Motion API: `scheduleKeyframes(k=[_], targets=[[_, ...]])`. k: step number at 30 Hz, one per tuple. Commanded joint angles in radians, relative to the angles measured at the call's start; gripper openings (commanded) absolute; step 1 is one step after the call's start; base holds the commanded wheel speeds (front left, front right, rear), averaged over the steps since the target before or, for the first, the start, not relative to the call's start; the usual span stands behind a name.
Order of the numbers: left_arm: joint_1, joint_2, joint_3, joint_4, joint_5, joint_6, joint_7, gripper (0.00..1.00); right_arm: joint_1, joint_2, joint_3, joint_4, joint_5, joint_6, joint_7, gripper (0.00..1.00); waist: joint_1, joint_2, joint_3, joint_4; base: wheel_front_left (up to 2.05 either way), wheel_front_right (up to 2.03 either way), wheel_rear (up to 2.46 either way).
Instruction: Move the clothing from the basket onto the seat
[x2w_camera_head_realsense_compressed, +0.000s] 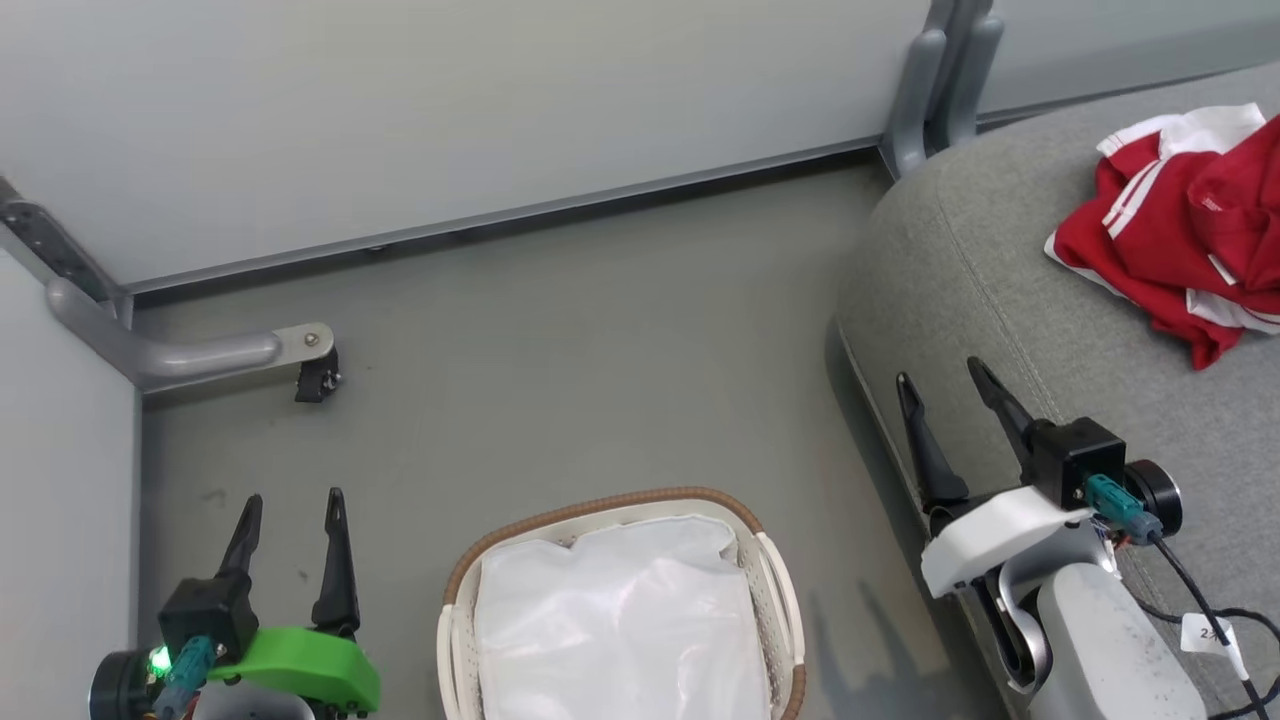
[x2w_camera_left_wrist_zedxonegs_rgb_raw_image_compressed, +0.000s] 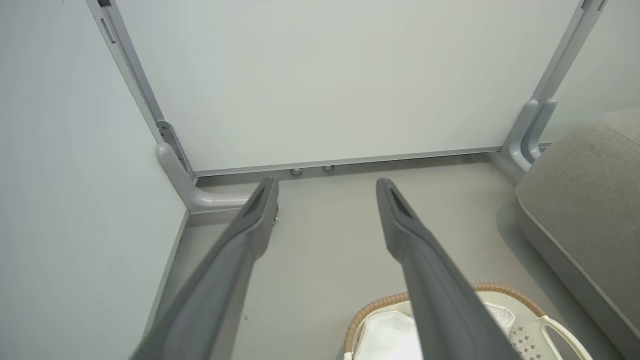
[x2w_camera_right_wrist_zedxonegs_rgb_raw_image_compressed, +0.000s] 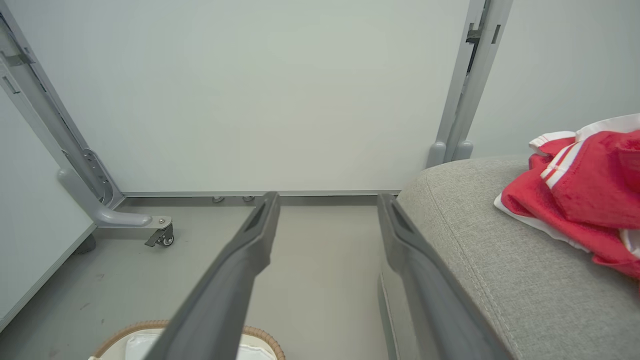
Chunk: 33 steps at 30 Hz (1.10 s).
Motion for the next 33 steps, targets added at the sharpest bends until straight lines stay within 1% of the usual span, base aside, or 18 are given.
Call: scheduleKeyframes(k=[1, 7, 12, 15, 16, 20, 33], targets=[[0.023, -0.004, 0.010, -0.002, 0.009, -0.002, 0.001, 1.00, 0.028, -0.004, 0.004, 0.001, 0.009, -0.001, -0.005, 1.00, 0.0001, 0.0000, -0.047, 0.042, 0.00, 0.00, 0.00], [0.077, -0.017, 0.043, -0.009, 0.015, -0.003, 0.001, 1.00, 0.091, -0.004, 0.007, 0.008, 0.021, -0.001, -0.005, 1.00, 0.0001, 0.0000, -0.081, 0.056, 0.00, 0.00, 0.00], [0.113, -0.020, 0.044, -0.008, -0.012, -0.003, 0.001, 1.00, 0.135, -0.004, 0.003, 0.007, 0.025, -0.001, -0.005, 1.00, 0.0001, 0.0000, -0.105, 0.059, 0.00, 0.00, 0.00], [0.127, -0.022, 0.023, 0.002, -0.040, -0.003, 0.001, 1.00, 0.150, -0.004, -0.001, 0.011, 0.026, -0.001, -0.005, 1.00, 0.0001, 0.0000, -0.112, 0.060, 0.00, 0.00, 0.00], [0.128, -0.022, 0.022, 0.003, -0.043, -0.003, 0.001, 0.00, 0.154, -0.004, -0.003, 0.010, 0.027, -0.001, -0.005, 0.00, 0.0001, 0.0000, -0.114, 0.061, 0.00, 0.00, 0.00], [0.117, -0.030, 0.021, 0.034, -0.046, 0.000, 0.002, 0.00, 0.151, 0.005, 0.001, 0.036, 0.029, 0.000, 0.004, 0.00, 0.0001, 0.0000, -0.112, 0.059, 0.00, 0.00, 0.00], [0.089, -0.029, 0.035, 0.010, -0.292, 0.000, 0.070, 0.00, 0.154, 0.004, -0.033, 0.007, 0.284, 0.000, 0.070, 0.00, 0.0001, 0.0000, -0.114, 0.061, 0.00, 0.00, 0.00]])
